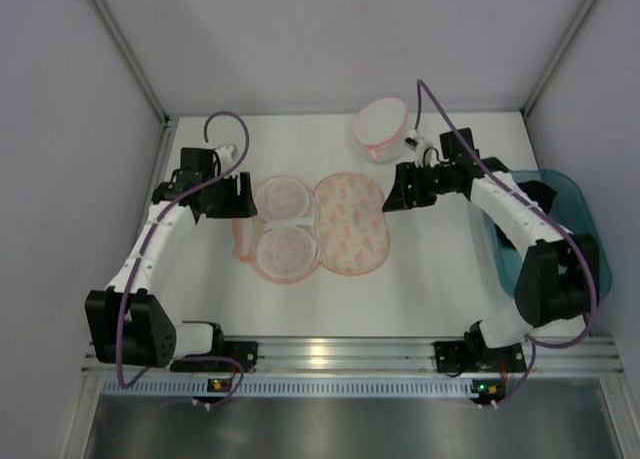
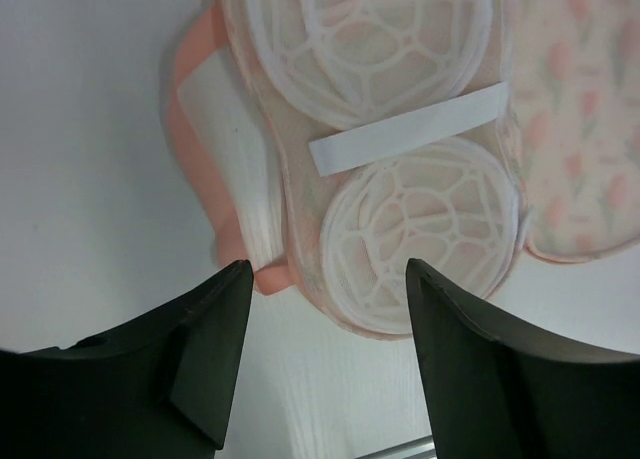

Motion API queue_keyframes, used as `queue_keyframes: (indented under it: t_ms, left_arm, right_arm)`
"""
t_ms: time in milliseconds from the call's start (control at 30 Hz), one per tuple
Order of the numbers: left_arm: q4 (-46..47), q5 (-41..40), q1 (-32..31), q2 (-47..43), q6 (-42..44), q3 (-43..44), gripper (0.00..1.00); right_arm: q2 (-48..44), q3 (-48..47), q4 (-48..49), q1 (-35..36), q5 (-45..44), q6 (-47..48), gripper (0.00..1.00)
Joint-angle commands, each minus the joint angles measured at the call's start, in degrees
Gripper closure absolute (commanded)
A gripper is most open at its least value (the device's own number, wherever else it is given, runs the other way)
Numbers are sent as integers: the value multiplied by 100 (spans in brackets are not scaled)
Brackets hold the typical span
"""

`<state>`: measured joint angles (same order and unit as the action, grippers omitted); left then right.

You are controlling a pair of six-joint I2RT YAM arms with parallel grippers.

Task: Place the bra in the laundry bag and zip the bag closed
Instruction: Open the laundry bag at the center of the board, then move the laundry bag to the center of the board, then pick up the bra from the bin.

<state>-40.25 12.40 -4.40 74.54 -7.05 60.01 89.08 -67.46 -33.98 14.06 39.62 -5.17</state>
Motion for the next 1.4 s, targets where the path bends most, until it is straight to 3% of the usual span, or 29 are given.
queue_keyframes:
  t_ms: [0, 67, 167, 300, 533, 867, 1000, 1133, 1367]
  left_arm:
    - [-18, 481, 45, -256, 641, 678, 30]
    - [-105, 902, 36, -230, 932, 836, 21]
    - [-369, 1124, -51, -37, 1443, 1197, 18]
    - [-370, 729, -350, 227, 1688, 1355, 18]
    - [-177, -168, -1422, 1341, 1259, 1549, 19]
    - [26, 16, -1722, 3030, 1618, 1470, 21]
    - [-9, 621, -1923, 3461, 1935, 1444, 21]
    - [-44, 824, -2231, 3173, 2067, 1408, 19]
    - [-229, 1053, -2240, 1856, 2032, 1356, 15]
  right_arm:
    - [-610, -522, -556, -237, -24, 463, 36]
    - [-769, -698, -976, -562, -24, 736, 35]
    - [-892, -944, -1505, -1054, -24, 1210, 33]
    - [-1120, -1137, -2243, -1676, -243, 1851, 32]
    - [-884, -1856, -3254, -2592, -595, 2389, 30]
    - [-145, -2237, -3284, -3638, -2264, 3012, 31]
    - [336, -2139, -2940, -3920, -2844, 3303, 31]
    - [689, -2166, -2992, -4148, -2793, 3584, 32]
    - [734, -1508, -2448, -4210, -2995, 4770, 31]
